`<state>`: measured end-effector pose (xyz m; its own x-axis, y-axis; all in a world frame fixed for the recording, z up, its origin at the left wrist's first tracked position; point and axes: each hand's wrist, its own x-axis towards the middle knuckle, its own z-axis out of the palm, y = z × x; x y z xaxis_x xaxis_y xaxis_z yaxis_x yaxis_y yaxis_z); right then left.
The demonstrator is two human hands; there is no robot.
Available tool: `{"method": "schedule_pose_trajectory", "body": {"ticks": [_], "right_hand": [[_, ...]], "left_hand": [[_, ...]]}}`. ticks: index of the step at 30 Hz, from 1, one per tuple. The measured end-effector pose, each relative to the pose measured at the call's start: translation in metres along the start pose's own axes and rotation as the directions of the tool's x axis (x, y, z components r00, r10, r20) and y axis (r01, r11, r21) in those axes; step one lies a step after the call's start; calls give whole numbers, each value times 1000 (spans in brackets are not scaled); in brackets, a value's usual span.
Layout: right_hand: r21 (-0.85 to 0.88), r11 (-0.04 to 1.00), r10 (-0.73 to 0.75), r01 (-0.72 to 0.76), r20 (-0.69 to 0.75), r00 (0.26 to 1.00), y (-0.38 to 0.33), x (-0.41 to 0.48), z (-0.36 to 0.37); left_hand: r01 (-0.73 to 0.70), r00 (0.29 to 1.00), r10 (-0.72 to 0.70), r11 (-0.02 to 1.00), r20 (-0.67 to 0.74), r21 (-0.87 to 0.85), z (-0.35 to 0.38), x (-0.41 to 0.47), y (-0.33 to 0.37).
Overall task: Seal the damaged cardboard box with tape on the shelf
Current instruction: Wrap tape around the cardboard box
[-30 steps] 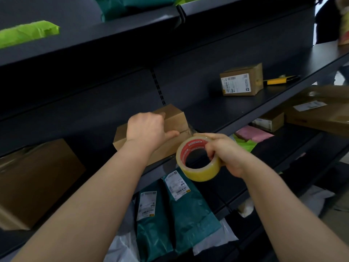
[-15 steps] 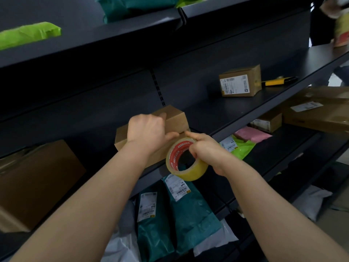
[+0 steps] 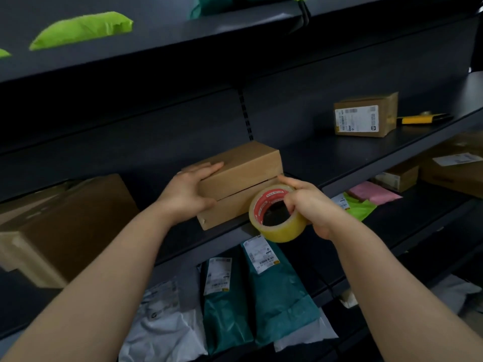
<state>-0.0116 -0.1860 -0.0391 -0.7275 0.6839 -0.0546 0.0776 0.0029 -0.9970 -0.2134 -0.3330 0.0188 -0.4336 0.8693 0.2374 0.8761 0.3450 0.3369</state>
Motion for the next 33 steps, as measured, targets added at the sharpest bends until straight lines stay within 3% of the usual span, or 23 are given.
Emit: {"method": "schedule_pose_trajectory", "body": {"ticks": [5,9,11,15,19,21,23,24,26,29,33], "right_hand": [[32,999,-14,18,-132,991,8,6,4],[98,994,-10,40,-293,956,17,1,2],[99,994,-16,47,-295,955,19,-1,-1],[164,982,-40,98,-327,944,14,0,-30],[38,998,-31,45,-309,951,13,-5,-52],[31,999,-13,23,-296,955,15,-7,-51],[93,995,7,21,-284,959,15,-11,-49],[138,990,19,20,-272,962,15,-12,-50],[198,980,45,1,-229,972,15,-15,-51],[115,993,53,-27,-235,970,14,-17,-53],[130,991,57,-20,-289,956,9,-15,-49]], "left_hand": [[7,991,18,983,-133,182,14,-3,15],[40,981,3,976,-196,216,10,-10,30],[53,971,5,969,-238,239,11,-11,45],[1,940,161,881,-300,474,29,-13,83],[-104,944,269,788,-188,607,22,-16,92],[-176,982,186,880,20,441,8,-10,78],[-185,962,133,960,239,211,-5,-5,62],[-194,944,135,965,301,178,-8,-4,55],[-260,937,180,932,300,253,-8,-1,49],[-316,947,264,869,184,380,-2,-1,51],[-262,964,234,731,129,630,1,-4,65]]}}
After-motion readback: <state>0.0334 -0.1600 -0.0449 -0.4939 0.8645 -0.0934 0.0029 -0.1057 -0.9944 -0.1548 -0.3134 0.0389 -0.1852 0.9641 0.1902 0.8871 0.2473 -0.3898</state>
